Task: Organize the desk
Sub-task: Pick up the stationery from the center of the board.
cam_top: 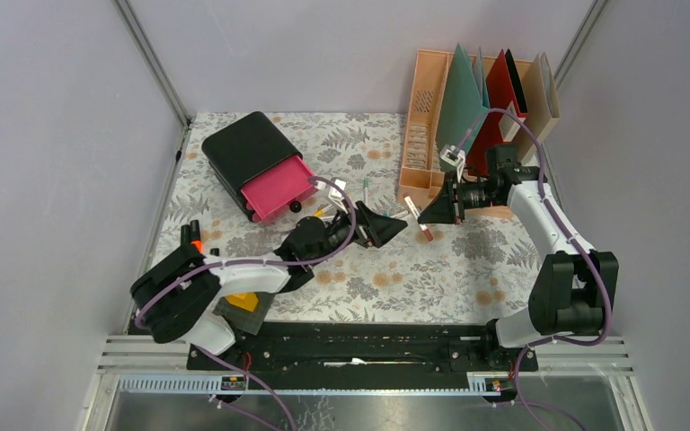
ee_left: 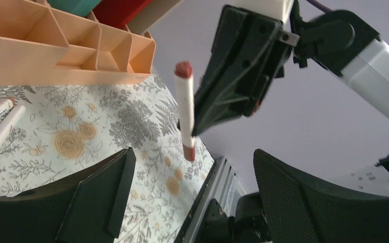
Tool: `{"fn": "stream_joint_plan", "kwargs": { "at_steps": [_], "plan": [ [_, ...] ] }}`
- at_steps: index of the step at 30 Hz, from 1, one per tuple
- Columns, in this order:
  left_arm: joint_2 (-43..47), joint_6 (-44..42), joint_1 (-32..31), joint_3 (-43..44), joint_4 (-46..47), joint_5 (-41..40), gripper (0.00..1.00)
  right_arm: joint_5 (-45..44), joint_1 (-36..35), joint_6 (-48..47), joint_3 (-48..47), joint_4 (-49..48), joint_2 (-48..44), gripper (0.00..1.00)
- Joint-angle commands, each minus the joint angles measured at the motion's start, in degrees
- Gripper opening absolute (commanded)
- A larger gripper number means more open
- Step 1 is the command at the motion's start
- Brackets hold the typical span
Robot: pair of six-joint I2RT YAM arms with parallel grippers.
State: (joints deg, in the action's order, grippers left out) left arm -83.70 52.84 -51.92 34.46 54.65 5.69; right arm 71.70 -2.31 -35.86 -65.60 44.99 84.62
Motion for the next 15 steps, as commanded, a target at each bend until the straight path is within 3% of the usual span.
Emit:
{"fn": "stream_joint_plan", "kwargs": {
  "at_steps": [1, 10, 15],
  "plan": [
    [-4.57, 2.51, -0.25, 3.93, 8.56, -4.39, 0.89, 2.48, -1.65, -0.88, -0.49, 1.24, -0.15, 0.00],
    [-8.97, 2.65, -0.59, 8.08, 9.03, -5.50, 0.74, 1.78, -3.31, -1.06, -0.30, 1.27, -0.16, 0.00],
    [-10.17, 2.48, -0.61, 9.43, 8.90, -5.23, 0.58, 1.60, -3.57, -1.19, -0.23, 1.28, -0.16, 0.00]
  ]
}}
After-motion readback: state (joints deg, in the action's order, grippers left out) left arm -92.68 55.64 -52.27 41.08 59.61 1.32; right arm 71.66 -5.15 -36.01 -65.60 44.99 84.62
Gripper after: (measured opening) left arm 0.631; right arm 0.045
